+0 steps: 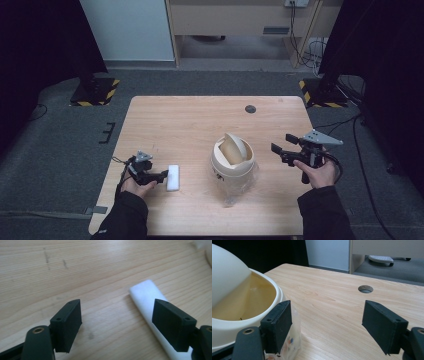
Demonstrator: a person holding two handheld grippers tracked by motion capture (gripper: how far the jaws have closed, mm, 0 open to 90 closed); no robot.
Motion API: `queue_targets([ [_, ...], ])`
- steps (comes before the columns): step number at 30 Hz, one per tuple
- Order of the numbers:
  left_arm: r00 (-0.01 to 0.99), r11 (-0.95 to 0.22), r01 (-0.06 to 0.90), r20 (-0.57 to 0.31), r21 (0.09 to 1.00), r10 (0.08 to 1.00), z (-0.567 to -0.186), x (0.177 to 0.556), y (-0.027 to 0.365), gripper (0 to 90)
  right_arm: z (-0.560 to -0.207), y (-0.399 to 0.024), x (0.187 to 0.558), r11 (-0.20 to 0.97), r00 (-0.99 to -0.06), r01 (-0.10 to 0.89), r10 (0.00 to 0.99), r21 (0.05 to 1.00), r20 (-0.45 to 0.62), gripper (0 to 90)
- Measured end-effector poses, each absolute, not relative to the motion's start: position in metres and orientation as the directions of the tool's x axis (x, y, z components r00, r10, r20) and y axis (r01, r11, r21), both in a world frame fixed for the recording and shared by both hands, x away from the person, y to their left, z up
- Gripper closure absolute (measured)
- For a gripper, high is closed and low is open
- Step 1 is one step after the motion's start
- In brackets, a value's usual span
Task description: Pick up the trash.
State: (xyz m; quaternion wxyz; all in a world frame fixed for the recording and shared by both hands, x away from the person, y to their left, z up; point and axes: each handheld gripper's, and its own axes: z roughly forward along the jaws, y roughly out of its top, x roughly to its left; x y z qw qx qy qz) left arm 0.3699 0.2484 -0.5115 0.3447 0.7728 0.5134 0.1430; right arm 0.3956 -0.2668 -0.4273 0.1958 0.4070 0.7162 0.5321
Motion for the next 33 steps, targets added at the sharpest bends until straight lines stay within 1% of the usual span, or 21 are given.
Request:
queue_targets([
  [5,0.436,-0.221,0.708,-0.170,0.670,0.884,-0.510,0.362,0.240,27.8,-0.428,-0.268,0.395,0.107,-0.590,0.380,0.793,0.919,0.152,24.5],
  [7,0.435,-0.216,0.721,-0.187,0.658,0.881,-0.510,0.358,0.237,31.0,-0.428,-0.268,0.395,0.112,-0.590,0.383,0.793,0.917,0.150,25.0],
  [9,0.432,-0.214,0.728,-0.193,0.651,0.881,-0.511,0.357,0.236,31.9,-0.428,-0.269,0.395,0.114,-0.590,0.384,0.794,0.916,0.149,25.2],
  [11,0.431,-0.217,0.735,-0.196,0.643,0.881,-0.513,0.354,0.232,35.2,-0.428,-0.269,0.395,0.117,-0.590,0.385,0.794,0.915,0.147,25.8],
  [16,0.438,-0.223,0.742,-0.206,0.632,0.875,-0.514,0.351,0.226,38.2,-0.429,-0.268,0.395,0.117,-0.591,0.387,0.793,0.914,0.149,25.9],
  [17,0.439,-0.228,0.742,-0.201,0.630,0.876,-0.514,0.351,0.225,40.2,-0.429,-0.268,0.395,0.120,-0.592,0.388,0.792,0.914,0.147,26.0],
  [22,0.441,-0.246,0.749,-0.185,0.615,0.878,-0.515,0.349,0.219,44.0,-0.430,-0.268,0.395,0.122,-0.591,0.391,0.793,0.912,0.147,26.1],
  [26,0.437,-0.255,0.747,-0.165,0.614,0.884,-0.515,0.348,0.214,49.8,-0.430,-0.269,0.395,0.121,-0.589,0.390,0.795,0.913,0.147,26.1],
  [27,0.435,-0.257,0.748,-0.159,0.612,0.887,-0.515,0.347,0.213,49.8,-0.430,-0.269,0.395,0.119,-0.588,0.391,0.796,0.913,0.148,26.1],
  [28,0.435,-0.270,0.745,-0.138,0.610,0.890,-0.514,0.346,0.210,52.8,-0.429,-0.269,0.395,0.118,-0.588,0.390,0.795,0.913,0.149,26.1],
  [29,0.435,-0.270,0.745,-0.138,0.610,0.890,-0.514,0.346,0.210,54.7,-0.429,-0.269,0.395,0.118,-0.588,0.390,0.795,0.913,0.149,26.1],
  [30,0.433,-0.273,0.745,-0.129,0.609,0.892,-0.514,0.346,0.208,54.7,-0.430,-0.269,0.395,0.119,-0.588,0.390,0.795,0.913,0.148,26.1],
  [31,0.433,-0.277,0.745,-0.123,0.607,0.893,-0.514,0.345,0.206,59.2,-0.430,-0.268,0.395,0.120,-0.590,0.391,0.794,0.913,0.148,26.1],
  [32,0.431,-0.275,0.746,-0.124,0.607,0.894,-0.514,0.345,0.204,59.2,-0.430,-0.268,0.395,0.120,-0.590,0.391,0.794,0.913,0.148,26.1],
  [33,0.429,-0.273,0.748,-0.126,0.605,0.895,-0.514,0.345,0.203,61.1,-0.430,-0.268,0.395,0.121,-0.590,0.391,0.794,0.912,0.148,26.1],
])
